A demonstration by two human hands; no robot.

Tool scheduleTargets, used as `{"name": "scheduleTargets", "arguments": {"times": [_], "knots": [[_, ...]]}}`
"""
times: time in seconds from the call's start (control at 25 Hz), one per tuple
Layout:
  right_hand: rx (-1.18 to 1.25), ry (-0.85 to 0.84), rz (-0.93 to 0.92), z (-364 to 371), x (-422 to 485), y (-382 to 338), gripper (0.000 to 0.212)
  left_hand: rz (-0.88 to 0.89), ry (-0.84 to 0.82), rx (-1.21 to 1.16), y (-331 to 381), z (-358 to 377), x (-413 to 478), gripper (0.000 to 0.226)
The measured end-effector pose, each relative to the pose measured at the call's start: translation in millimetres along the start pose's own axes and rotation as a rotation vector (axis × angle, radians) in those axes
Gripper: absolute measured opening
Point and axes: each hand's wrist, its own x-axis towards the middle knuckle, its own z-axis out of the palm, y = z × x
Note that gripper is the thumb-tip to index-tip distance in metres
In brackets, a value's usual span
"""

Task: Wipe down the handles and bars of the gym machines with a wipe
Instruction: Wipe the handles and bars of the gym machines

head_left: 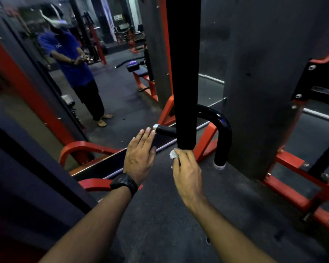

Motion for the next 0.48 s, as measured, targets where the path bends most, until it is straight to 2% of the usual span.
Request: {"name": "scheduleTargets", "arguments": {"times": [0.28, 0.36, 0.48], "knots": [[-0.102, 0.054, -0.023, 29.7, 26.9, -5.2, 0.025, 0.084, 0.035, -0.089, -37.6, 22.4, 26.3, 0.043], [-0.140, 0.069, -0.123, 43.8, 32.9, -4.9, 0.027, 0.183, 0.063, -0.121, -53.4, 39.5, 39.6, 0.040], [-0.291, 0.259, -0.309, 70.6, 48.6, -7.4, 0.027, 0.354, 0.113, -0.190, -82.8, 63.0, 54.4, 0.037]]}}
